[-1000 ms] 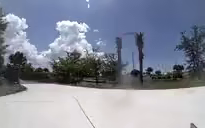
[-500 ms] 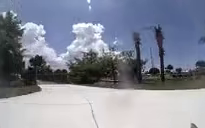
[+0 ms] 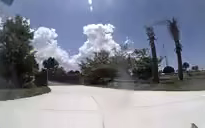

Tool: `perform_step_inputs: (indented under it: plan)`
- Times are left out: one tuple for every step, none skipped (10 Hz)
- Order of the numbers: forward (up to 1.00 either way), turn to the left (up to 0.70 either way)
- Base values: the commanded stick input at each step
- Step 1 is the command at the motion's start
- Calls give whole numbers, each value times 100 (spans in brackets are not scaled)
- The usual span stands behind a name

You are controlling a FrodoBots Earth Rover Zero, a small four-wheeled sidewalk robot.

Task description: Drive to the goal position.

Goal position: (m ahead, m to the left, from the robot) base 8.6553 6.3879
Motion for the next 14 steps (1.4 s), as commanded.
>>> perform_step_inputs:
  plan:
    - [85,5]
    - [85,29]
    - [85,34]
    - [85,34]
    - [85,34]
    - [85,34]
    - [85,8]
    - [85,0]
    - [85,0]
    - [85,0]
    - [85,0]
    - [85,0]
    - [85,0]
    - [85,0]
